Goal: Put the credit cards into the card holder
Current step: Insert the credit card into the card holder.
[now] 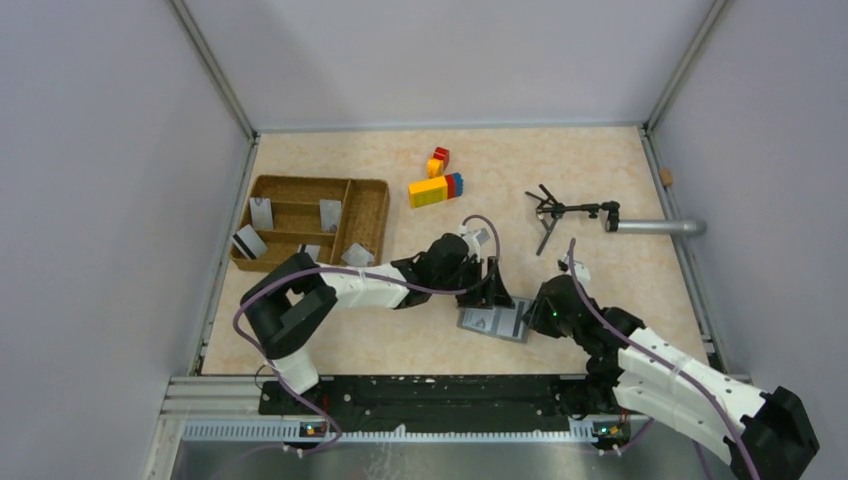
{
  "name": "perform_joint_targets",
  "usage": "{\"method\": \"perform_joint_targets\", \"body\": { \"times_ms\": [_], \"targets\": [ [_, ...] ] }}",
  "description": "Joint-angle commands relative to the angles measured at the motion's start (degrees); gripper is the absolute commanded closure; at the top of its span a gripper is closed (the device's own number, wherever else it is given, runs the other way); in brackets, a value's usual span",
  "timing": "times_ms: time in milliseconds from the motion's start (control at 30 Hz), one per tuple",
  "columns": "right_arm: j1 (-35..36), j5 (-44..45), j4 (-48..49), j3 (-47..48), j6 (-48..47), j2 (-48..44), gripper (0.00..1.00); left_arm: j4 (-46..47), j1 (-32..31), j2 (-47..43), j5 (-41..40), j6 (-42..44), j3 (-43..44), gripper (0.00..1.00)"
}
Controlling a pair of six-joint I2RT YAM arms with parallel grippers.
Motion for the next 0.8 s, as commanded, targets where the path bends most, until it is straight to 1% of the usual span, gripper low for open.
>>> {"method": "perform_joint_targets", "body": {
  "times_ms": [0, 167, 233, 367, 467, 567, 667, 767],
  "targets": [
    [-0.1, 0.2, -0.8, 3.8, 0.4, -1.0, 0.71, -9.1, 1.5, -5.3, -6.3, 6.5, 0.0, 0.29],
    [-0.1, 0.4, -2.1, 5.3, -0.1, -1.7, 0.7, -18.4, 2.6, -5.9, -12.7, 10.2, 0.1, 0.29],
    [-0.1, 0.3, -2.5, 5.6, -0.1, -1.8, 0.69, -20.8, 2.6, -5.9, -14.8, 11.0, 0.3, 0.29],
    [-0.1, -0.8, -1.6, 4.6, 0.0, -1.6, 0.66, -22.7, 2.6, -6.3, -16.9, 12.1, -0.2, 0.27],
    [-0.1, -2.1, 0.3, 2.6, 0.7, -0.7, 0.66, -22.5, 2.6, -5.8, -17.2, 12.0, -0.6, 0.27],
    [-0.1, -3.2, 2.1, 0.8, 1.3, 0.0, 0.67, -21.9, 2.6, -4.6, -16.4, 11.7, -0.9, 0.32],
    [-0.1, -3.5, 3.2, -0.1, 1.6, 0.0, 0.68, -21.5, 2.6, -4.2, -16.1, 11.2, -1.4, 0.39],
    [-0.1, -3.5, 3.7, -0.5, 1.6, 0.6, 0.68, -21.5, 2.6, -4.2, -16.3, 11.2, -1.6, 0.41]
  ]
}}
